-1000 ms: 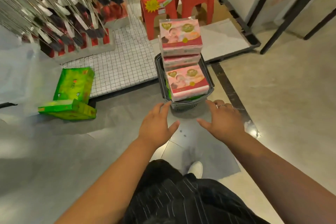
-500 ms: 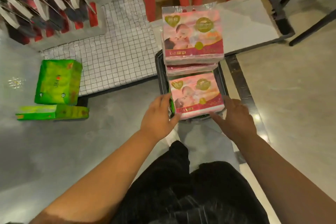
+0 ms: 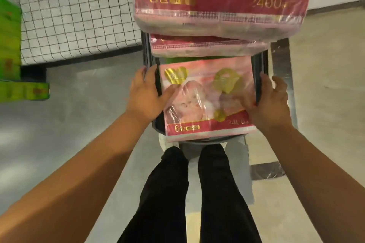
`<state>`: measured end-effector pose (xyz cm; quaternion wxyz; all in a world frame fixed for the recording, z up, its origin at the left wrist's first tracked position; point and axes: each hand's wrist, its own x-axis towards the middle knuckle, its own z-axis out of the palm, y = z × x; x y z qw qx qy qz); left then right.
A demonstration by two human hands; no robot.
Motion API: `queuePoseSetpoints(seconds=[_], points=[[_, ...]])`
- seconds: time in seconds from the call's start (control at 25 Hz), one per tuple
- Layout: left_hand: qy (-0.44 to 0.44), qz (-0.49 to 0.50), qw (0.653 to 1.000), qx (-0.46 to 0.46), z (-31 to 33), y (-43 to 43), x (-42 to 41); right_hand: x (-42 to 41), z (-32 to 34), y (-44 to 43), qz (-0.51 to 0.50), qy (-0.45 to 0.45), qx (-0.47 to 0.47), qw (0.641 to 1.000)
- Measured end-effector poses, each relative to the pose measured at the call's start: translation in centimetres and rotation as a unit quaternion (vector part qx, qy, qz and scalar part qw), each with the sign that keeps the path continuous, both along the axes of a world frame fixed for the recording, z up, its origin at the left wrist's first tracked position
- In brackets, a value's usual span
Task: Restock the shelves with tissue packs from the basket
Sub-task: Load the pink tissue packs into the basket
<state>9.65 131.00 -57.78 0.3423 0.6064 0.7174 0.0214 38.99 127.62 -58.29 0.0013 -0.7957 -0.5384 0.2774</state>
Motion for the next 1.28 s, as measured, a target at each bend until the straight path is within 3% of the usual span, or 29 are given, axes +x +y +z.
queuePoseSetpoints(seconds=[0.2, 0.32, 0.52, 0.8, 1.04, 1.28], points=[[-0.057, 0.131, 0.990, -0.006, -5.1, 1.1, 0.8, 2.8, -5.5, 2.2, -0.034, 0.086, 0.007, 0.996], [-0.160, 0.216, 0.963, -0.021, -6.1, 1.0, 0.9, 3.3, -6.6, 3.2, -0.041, 0.120, 0.012, 0.992], [-0.275, 0.259, 0.925, -0.033, -7.0, 1.2, 0.8, 4.0, -7.7, 3.7, -0.054, 0.167, 0.015, 0.984], [-0.296, 0.268, 0.916, -0.046, -8.3, 1.6, -0.5, 4.8, -9.1, 4.4, -0.089, 0.279, -0.007, 0.956], [-0.288, 0.270, 0.918, -0.024, -10.3, 1.7, -1.3, 5.4, -9.9, 4.5, -0.079, 0.271, 0.010, 0.959], [-0.321, 0.302, 0.896, 0.049, -11.0, 0.6, -0.2, 5.3, -11.4, 3.4, -0.131, 0.307, 0.087, 0.939]])
